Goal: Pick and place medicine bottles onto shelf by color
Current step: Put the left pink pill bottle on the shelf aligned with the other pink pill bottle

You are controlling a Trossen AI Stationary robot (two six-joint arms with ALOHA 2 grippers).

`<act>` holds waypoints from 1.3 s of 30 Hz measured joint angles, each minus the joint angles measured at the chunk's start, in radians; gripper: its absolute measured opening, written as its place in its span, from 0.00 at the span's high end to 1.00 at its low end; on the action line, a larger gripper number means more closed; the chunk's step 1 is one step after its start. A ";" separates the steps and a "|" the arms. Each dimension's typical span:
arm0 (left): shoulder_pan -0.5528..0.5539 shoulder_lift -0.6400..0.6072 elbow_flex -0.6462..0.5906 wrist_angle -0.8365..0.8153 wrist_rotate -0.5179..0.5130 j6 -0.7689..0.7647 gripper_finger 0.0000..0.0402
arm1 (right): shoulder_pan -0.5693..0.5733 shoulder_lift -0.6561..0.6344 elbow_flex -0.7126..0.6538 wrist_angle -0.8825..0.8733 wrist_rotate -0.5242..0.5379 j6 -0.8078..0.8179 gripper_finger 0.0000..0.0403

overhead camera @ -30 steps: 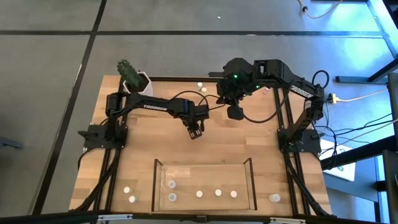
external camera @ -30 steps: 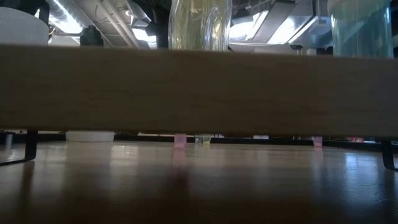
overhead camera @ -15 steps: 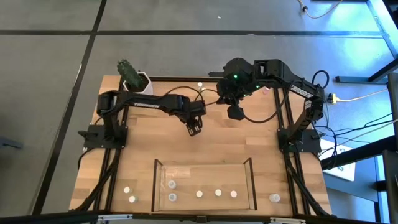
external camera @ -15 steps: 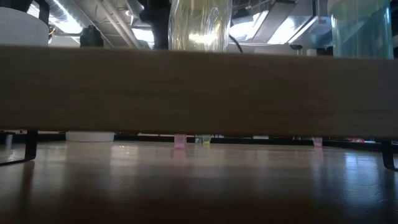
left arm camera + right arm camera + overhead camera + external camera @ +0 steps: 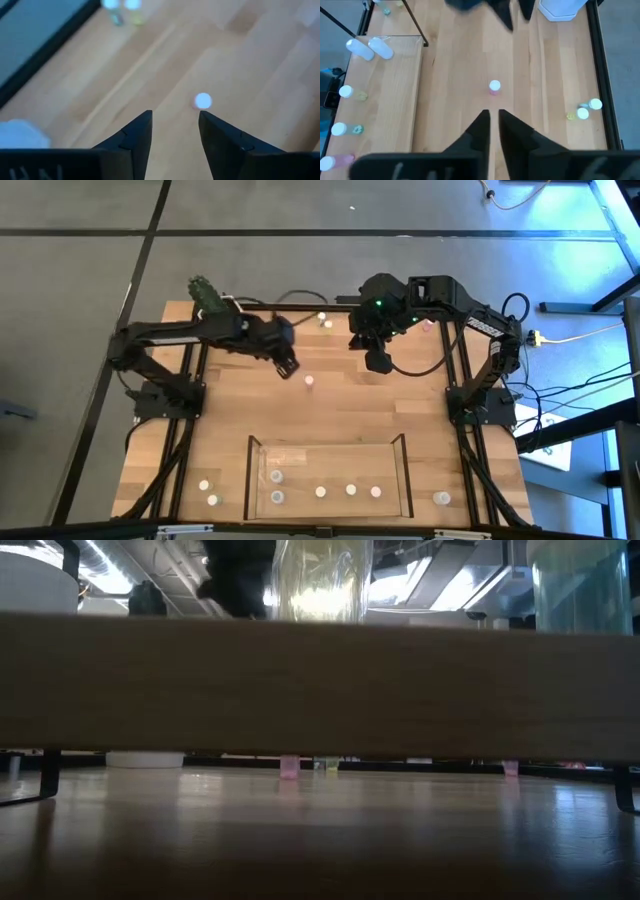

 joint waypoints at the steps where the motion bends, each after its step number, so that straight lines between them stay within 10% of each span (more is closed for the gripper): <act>1: 0.000 -0.023 0.000 -0.019 -0.014 -0.015 0.61 | 0.000 0.000 0.000 0.001 0.000 0.000 0.86; 14: -0.089 -0.235 0.000 -0.069 -0.151 -0.071 0.61 | 0.000 0.093 0.000 0.118 0.000 -0.145 0.50; 39: -0.128 -0.284 0.000 -0.113 -0.202 -0.095 0.61 | 0.028 0.442 0.000 0.156 0.061 -0.236 0.46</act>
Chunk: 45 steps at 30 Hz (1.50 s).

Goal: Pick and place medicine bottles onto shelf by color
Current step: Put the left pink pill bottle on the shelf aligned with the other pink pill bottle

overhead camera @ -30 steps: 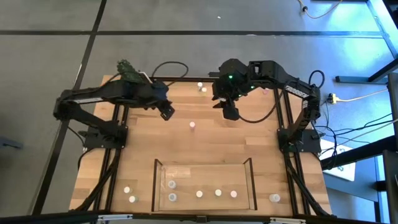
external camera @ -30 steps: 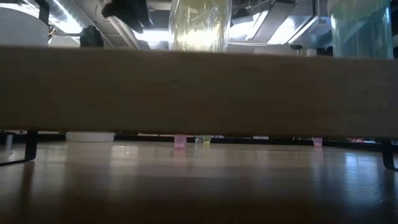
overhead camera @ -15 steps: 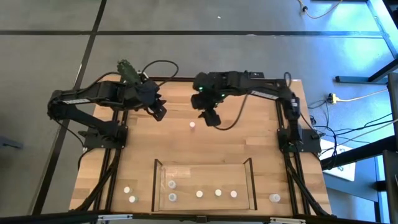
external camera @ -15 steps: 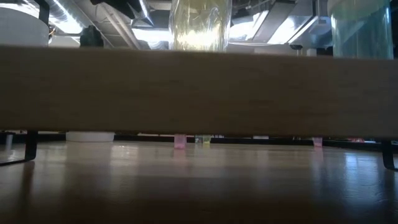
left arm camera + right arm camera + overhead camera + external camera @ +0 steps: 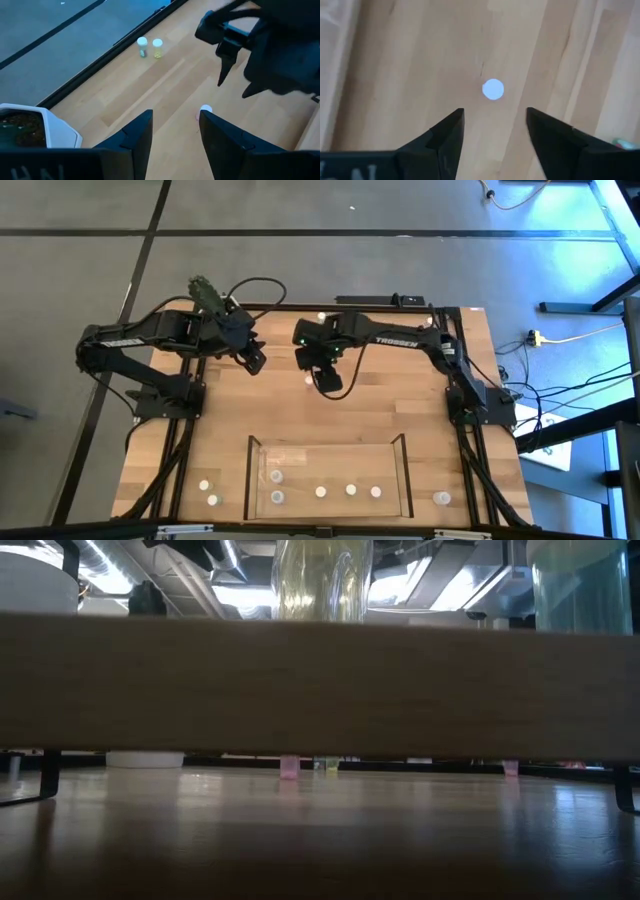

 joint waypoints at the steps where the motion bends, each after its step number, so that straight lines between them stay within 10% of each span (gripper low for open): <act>1: 0.000 0.000 0.000 0.001 0.000 0.000 0.61 | 0.005 0.006 0.000 0.005 0.026 -0.001 0.45; 45: 0.000 0.001 0.000 -0.004 0.001 0.001 0.61 | 0.000 0.210 0.000 0.107 0.008 -0.111 0.41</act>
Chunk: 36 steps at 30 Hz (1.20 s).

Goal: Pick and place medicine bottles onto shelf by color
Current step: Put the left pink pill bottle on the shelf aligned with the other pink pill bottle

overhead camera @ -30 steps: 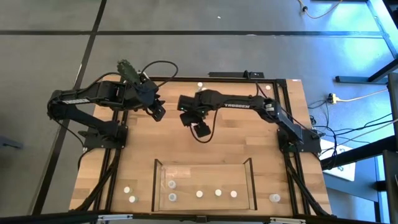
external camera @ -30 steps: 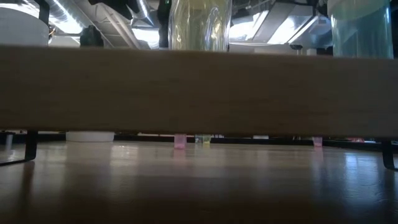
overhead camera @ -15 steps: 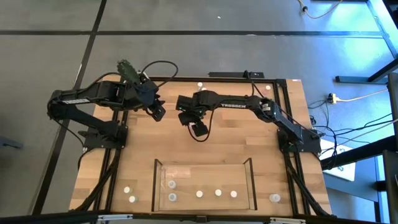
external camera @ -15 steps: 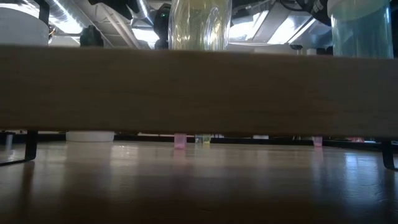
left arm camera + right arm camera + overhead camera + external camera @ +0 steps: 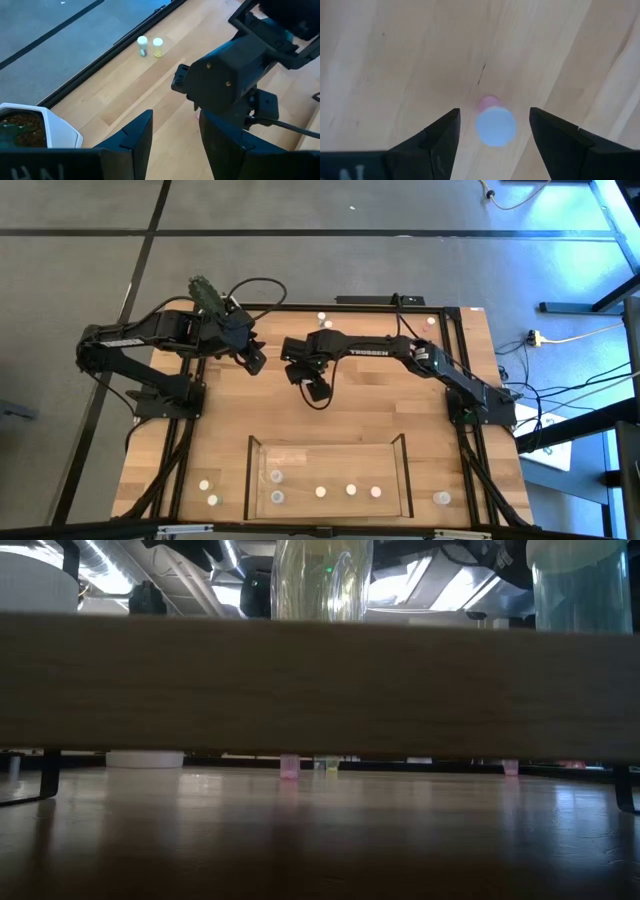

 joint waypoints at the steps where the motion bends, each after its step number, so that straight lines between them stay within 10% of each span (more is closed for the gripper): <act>1: 0.000 0.000 0.000 0.000 0.000 0.000 0.61 | 0.000 0.003 0.000 -0.003 0.001 0.000 0.41; 21: 0.000 0.000 0.000 -0.003 0.000 0.000 0.61 | -0.003 0.046 0.000 -0.006 0.016 0.003 0.42; 36: 0.000 0.000 0.000 -0.004 0.000 0.000 0.61 | -0.003 0.048 0.000 0.013 0.017 0.066 0.74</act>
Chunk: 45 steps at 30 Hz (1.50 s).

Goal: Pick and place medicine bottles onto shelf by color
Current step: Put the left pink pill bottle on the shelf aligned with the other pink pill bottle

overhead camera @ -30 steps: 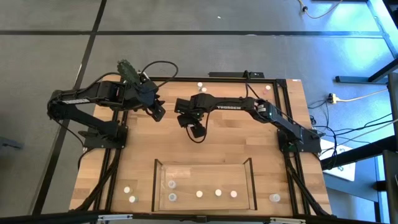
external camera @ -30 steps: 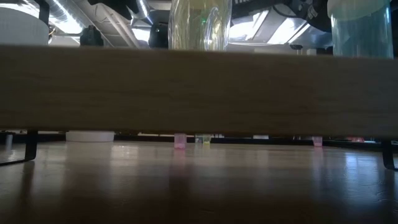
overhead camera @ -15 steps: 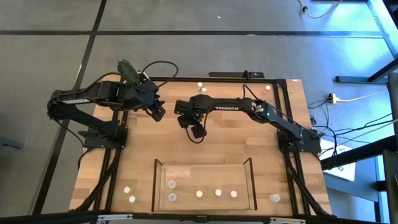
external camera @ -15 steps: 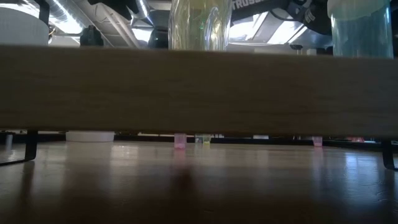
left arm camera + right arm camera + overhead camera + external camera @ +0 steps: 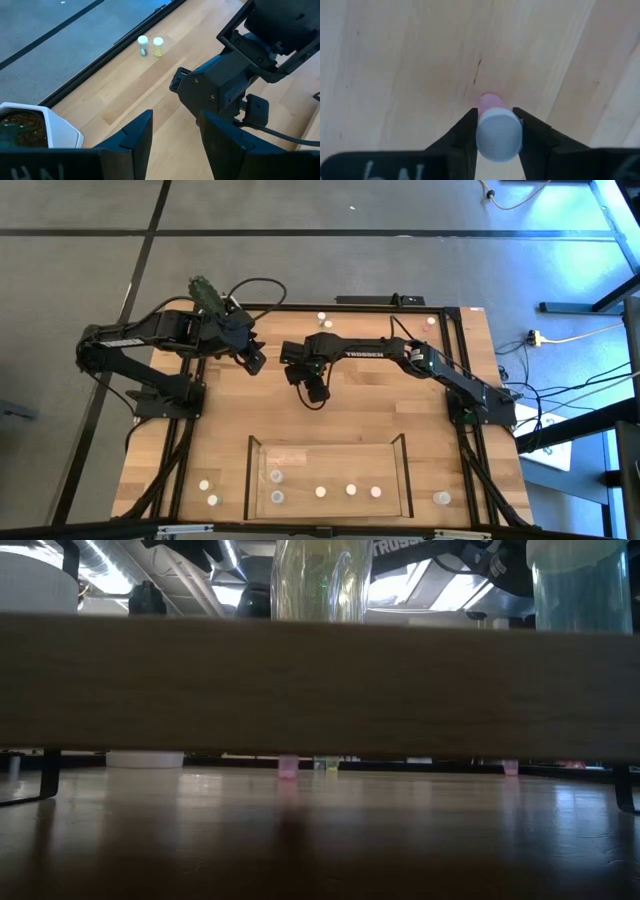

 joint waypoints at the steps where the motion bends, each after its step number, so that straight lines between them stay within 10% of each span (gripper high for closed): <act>1: 0.000 0.000 0.000 0.000 0.000 0.000 0.61 | 0.000 0.000 0.000 0.000 0.000 0.002 0.74; 45: -0.101 0.000 0.000 -0.011 0.001 0.010 0.61 | 0.256 -0.262 0.150 -0.477 0.070 0.633 0.73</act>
